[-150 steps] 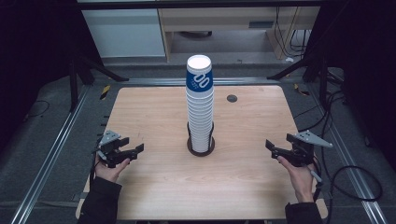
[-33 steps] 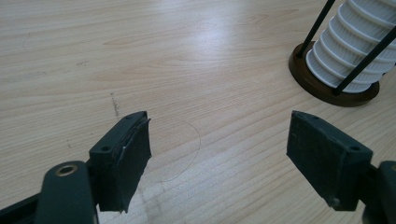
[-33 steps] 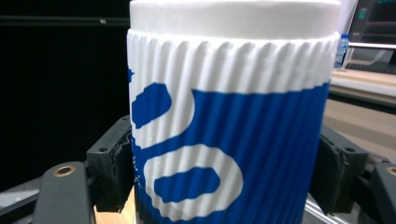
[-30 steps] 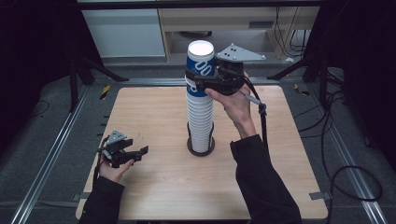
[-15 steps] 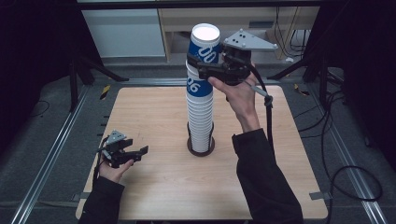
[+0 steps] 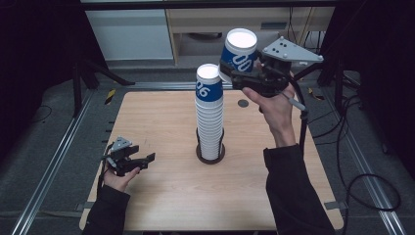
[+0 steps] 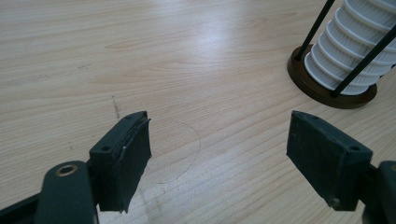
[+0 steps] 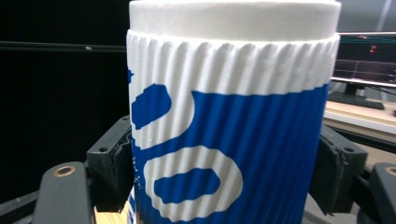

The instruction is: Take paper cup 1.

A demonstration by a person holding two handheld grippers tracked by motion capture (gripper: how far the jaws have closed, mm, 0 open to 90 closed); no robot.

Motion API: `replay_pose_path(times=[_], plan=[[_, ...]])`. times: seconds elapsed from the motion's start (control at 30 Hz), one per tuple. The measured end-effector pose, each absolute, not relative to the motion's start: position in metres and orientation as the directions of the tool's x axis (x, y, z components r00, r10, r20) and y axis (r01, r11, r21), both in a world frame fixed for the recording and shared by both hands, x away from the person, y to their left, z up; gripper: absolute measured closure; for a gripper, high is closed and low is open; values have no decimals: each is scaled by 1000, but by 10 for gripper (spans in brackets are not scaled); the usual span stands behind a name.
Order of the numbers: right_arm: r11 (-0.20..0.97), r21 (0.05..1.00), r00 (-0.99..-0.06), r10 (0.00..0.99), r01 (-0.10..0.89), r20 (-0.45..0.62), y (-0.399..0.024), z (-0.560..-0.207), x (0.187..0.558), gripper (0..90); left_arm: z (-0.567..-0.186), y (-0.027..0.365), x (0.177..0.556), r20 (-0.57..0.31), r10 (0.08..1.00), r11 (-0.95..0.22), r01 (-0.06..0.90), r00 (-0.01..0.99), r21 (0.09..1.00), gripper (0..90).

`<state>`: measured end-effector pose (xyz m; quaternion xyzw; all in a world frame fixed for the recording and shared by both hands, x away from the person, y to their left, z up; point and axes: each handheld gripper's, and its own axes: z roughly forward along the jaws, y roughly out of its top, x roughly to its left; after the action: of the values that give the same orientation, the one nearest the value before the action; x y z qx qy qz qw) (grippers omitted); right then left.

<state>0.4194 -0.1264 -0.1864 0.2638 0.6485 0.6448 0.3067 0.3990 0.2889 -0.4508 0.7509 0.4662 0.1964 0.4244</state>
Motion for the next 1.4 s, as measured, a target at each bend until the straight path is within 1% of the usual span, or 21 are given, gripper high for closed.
replay_pose_path(times=[0.23,0.27,0.33,0.47,0.5,0.53,0.6,0.7,1.03,1.07,1.4], plan=[[39,999,-652,756,-33,-51,-147,-196,413,224,-451,288,399,-100,866,-206,532,490,821,212],[51,998,-645,762,-26,-55,-154,-203,410,224,-451,288,399,-101,866,-206,531,490,822,213],[55,998,-644,763,-23,-57,-156,-206,410,224,-451,288,399,-101,864,-206,531,493,822,213],[73,997,-640,766,7,-51,-171,-226,406,224,-450,287,398,-99,862,-211,529,498,822,215],[73,997,-640,766,7,-51,-171,-226,406,224,-450,287,398,-99,862,-211,529,498,822,215],[80,997,-637,769,20,-49,-176,-234,405,225,-450,286,398,-98,860,-213,527,500,823,215],[89,996,-639,767,24,-54,-179,-238,404,224,-450,286,398,-97,859,-214,526,502,823,215],[99,994,-638,769,49,-45,-188,-255,401,224,-450,285,398,-101,858,-213,527,504,823,215],[122,988,-650,760,92,-33,-198,-289,394,224,-450,283,397,-104,850,-217,522,517,825,215],[134,986,-651,758,95,-40,-198,-297,392,224,-449,283,397,-102,849,-219,521,518,825,215],[171,975,-690,723,140,-27,-201,-335,386,224,-443,279,394,-93,837,-232,504,539,832,212]])
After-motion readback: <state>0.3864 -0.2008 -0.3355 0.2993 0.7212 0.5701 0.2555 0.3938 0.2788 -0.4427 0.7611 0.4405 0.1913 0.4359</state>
